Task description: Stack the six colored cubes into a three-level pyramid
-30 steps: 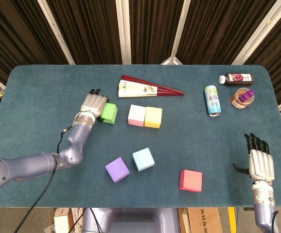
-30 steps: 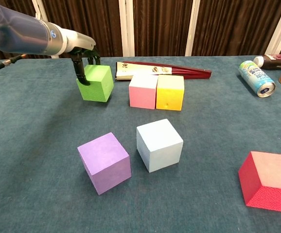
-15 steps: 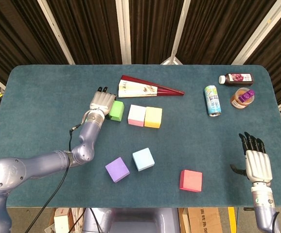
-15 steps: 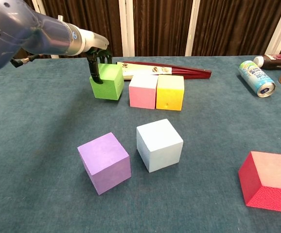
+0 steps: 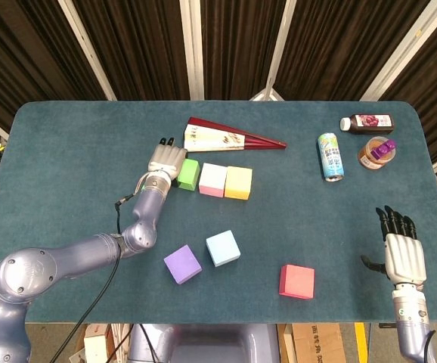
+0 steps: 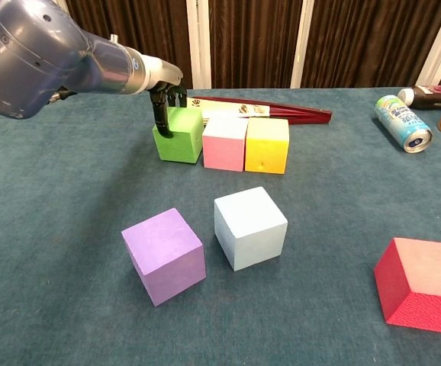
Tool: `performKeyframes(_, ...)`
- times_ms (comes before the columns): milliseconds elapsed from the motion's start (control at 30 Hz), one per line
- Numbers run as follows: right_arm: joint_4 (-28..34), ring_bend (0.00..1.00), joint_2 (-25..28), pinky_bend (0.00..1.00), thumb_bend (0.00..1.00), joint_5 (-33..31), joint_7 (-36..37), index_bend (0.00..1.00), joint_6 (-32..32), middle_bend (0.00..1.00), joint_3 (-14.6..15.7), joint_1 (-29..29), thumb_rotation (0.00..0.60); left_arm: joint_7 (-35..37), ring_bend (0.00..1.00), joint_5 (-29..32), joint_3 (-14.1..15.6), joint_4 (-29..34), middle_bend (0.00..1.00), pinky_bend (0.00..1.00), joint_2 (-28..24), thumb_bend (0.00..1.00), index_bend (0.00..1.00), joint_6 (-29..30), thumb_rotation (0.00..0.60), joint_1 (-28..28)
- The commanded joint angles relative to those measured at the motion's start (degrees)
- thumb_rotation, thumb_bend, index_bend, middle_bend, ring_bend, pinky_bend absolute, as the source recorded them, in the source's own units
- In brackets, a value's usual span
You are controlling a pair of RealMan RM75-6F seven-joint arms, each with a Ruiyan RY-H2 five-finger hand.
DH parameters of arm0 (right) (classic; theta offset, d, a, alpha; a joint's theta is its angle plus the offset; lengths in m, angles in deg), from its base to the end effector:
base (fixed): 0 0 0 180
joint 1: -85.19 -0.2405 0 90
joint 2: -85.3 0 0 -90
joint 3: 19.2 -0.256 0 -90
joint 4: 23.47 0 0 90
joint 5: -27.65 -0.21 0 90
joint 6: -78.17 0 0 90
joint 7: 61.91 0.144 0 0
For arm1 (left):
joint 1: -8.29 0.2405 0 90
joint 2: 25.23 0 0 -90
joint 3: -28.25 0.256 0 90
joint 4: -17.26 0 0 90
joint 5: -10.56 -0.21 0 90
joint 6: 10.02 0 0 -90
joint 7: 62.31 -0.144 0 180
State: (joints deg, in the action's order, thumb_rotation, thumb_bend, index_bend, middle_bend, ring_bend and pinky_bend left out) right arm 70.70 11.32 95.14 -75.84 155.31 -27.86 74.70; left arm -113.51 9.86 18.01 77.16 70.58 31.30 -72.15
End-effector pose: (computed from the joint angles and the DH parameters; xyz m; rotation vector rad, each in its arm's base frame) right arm -0.3064 -0.2247 0.1068 1.2537 -1.0465 0.7718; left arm -0.0375 0.4729 -0.0325 -1.7939 -0.9369 -0.4940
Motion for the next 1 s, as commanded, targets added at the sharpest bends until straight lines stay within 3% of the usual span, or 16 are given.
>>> performKeyframes(33,0.01,0.00,-0.01,0.00,0.20,-0.03,-0.03,0.02,0.02,0.02,-0.02,0.00,0.600,0.05,0.00,0.27,-0.43,0.49,0.29,0.00,-0.17,0.39,0.32,0.21,0.600,0.04)
performKeyframes(1000,0.22,0.00,0.43,0.00,0.20,-0.28,0.71,0.02,-0.01,0.02,-0.19,0.21,0.600,-3.31,0.00,3.35,-3.29,2.01,0.29,0.00,0.89,0.38,0.32,2.39,0.600,-1.08)
